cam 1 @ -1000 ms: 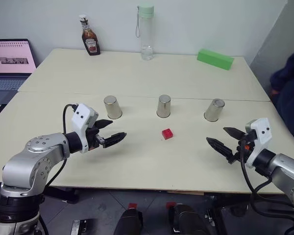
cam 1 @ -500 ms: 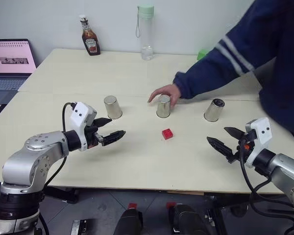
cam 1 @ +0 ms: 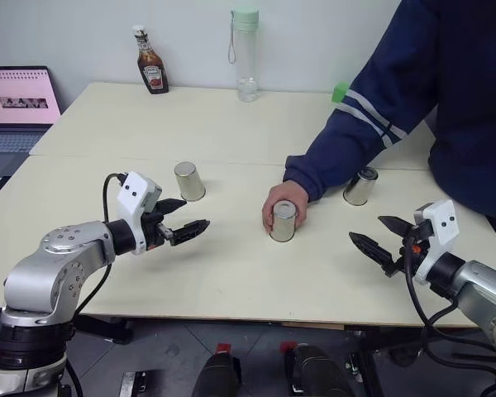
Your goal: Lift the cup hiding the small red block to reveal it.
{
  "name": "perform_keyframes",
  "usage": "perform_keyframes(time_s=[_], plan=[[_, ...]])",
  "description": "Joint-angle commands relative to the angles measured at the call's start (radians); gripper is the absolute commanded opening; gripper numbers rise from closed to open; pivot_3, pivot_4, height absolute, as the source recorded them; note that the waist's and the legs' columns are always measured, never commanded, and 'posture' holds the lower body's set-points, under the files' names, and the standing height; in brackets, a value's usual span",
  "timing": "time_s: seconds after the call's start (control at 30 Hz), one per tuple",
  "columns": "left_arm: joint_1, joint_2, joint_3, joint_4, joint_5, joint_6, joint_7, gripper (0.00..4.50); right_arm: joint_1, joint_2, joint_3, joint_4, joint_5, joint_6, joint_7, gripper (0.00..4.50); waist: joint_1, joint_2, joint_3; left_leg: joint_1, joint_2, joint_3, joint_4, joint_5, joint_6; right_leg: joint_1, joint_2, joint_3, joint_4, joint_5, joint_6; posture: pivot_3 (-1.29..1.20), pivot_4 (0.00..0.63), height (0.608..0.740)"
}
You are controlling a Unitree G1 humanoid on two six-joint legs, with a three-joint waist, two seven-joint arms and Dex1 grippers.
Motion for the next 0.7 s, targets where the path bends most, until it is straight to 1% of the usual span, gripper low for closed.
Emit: perform_keyframes(time_s=[0.03,0.7], plan=[[-0.017,0.017,0.0,-0.009,0.005,-0.021,-0.007,4.47,-0.001,-0.005,-0.02,-0.013,0.004,-0.026,0.003,4.5,0.0,0.0,0.0,0.0,0.0,0.0,0.0,0.0,0.0,0.0,0.0,0.0,0.0,0.0,0.0,0.0,0.15,0.74],[-0.028,0.007,-0.006,0.0,0.025,-0.034,0.003,4.47,-0.015,-0.006,-0.017,-0.006,0.002,-0.027,-0.005,4.5,0.0,0.0,0.0,0.0,0.0,0.0,0.0,0.0,0.0,0.0,0.0,0.0,0.001,0.0,0.0,0.0,0.15,0.74]])
